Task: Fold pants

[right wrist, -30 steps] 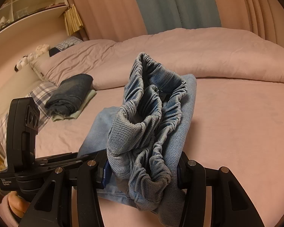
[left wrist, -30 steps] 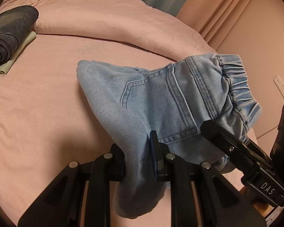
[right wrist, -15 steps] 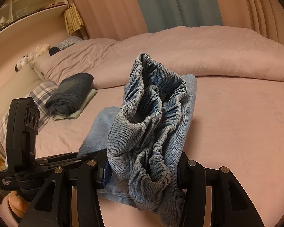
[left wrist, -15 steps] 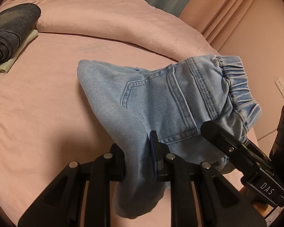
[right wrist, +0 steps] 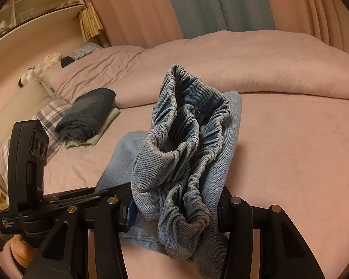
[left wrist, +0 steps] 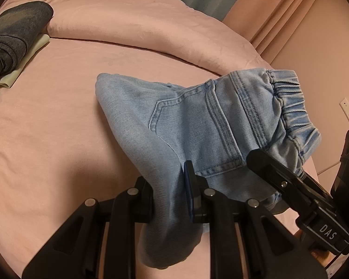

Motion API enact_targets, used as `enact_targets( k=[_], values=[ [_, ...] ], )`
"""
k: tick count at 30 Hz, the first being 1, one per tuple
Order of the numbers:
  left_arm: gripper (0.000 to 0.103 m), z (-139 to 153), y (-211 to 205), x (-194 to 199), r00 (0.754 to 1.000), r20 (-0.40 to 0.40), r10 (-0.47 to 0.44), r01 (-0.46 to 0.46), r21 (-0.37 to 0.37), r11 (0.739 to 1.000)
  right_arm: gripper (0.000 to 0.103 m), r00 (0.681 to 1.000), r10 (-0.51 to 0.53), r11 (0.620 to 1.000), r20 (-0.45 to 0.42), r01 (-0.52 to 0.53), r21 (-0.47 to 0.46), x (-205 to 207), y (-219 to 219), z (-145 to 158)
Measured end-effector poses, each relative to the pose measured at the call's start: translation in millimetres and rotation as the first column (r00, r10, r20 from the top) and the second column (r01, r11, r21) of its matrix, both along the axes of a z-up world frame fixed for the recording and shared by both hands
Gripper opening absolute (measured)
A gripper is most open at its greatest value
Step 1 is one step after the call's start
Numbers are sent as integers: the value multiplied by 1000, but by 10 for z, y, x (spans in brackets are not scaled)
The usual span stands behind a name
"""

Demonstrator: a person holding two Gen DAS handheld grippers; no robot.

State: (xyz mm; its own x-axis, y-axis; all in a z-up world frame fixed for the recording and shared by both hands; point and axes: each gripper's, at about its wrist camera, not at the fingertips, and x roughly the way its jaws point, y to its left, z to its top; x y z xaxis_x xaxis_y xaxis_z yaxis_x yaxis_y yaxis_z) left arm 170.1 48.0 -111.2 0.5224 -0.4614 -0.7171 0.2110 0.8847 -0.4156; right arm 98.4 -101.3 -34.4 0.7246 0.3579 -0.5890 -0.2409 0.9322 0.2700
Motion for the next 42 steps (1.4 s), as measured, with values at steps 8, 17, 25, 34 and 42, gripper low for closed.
enact_targets(
  k=[8,17,25,34,42],
  values=[
    [18,7,2,63,1000,-5,-6,6,1,1000,53,1000,0,1000,-1,0,0,-14,7,-15],
    [18,10,10,78,1000,-5,-7,7,2,1000,53,1000,-1,1000,-3,1,8,-36,28,-48],
    [18,15,52,94,1000,1,-4,4,0,1000,53,1000,-2,1000,-7,2,5,-26,49,-56],
    [18,-2,37,62,1000,-5,-3,3,-1,1000,53,1000,-8,1000,-16,8,5,-74,107,-86],
    [18,27,15,75,1000,-5,-1,1,0,1000,53,1000,-4,1000,-16,5,6,-46,91,-84]
  ],
)
